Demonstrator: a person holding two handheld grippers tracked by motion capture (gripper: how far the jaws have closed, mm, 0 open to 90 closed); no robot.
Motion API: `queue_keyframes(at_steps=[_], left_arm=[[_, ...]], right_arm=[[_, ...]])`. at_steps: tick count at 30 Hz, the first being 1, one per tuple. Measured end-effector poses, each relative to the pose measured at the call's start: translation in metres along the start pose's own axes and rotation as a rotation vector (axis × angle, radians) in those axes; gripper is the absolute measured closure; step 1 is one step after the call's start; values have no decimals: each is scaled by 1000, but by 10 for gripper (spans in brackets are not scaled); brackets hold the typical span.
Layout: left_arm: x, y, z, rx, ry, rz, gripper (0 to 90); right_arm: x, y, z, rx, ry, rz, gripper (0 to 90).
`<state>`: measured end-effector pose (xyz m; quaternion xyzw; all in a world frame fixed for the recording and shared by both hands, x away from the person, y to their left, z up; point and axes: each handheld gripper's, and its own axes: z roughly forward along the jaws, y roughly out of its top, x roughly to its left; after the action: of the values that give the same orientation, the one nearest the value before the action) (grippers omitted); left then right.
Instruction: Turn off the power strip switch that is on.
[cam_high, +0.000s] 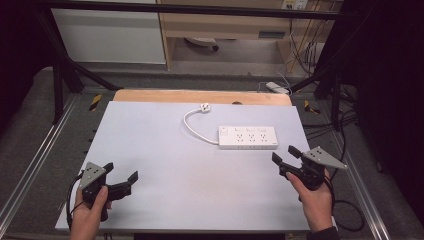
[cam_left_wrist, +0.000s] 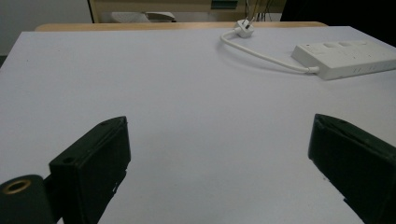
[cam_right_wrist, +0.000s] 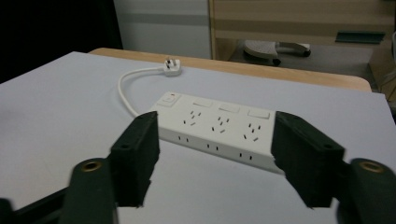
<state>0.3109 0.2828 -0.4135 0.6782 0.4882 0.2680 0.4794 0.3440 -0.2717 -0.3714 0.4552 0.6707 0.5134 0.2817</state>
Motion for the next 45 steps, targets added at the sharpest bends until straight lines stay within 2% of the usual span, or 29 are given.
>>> queue_keyframes(at_steps=[4,6,7,8,10,13,18,24,34,45], left_arm=[[0,0,0,-1,1,0,58],[0,0,0,3,-1,-1,58],[0,0,0,4,0,-1,58],[0,0,0,4,0,-1,58],[0,0,1,3,0,-2,59],[0,-1,1,10,-2,0,58],[0,-1,1,13,-3,0,59],[0,-1,2,13,-2,2,59],[0,-1,2,14,-1,4,60],[0,-2,3,20,0,7,60]], right_arm=[[-3,12,5,-18,-1,-22,535],[-4,15,7,-15,-7,-29,568],[-6,20,11,-11,-5,-35,624],[-6,20,11,-11,-5,-35,624],[-10,27,18,-8,-20,-58,710],[-16,32,24,-18,-24,-56,789],[-26,37,36,-17,-30,-44,864],[-31,43,47,-9,-28,-36,900],[-35,50,56,2,-32,-48,900],[-41,57,77,37,-33,-43,900]])
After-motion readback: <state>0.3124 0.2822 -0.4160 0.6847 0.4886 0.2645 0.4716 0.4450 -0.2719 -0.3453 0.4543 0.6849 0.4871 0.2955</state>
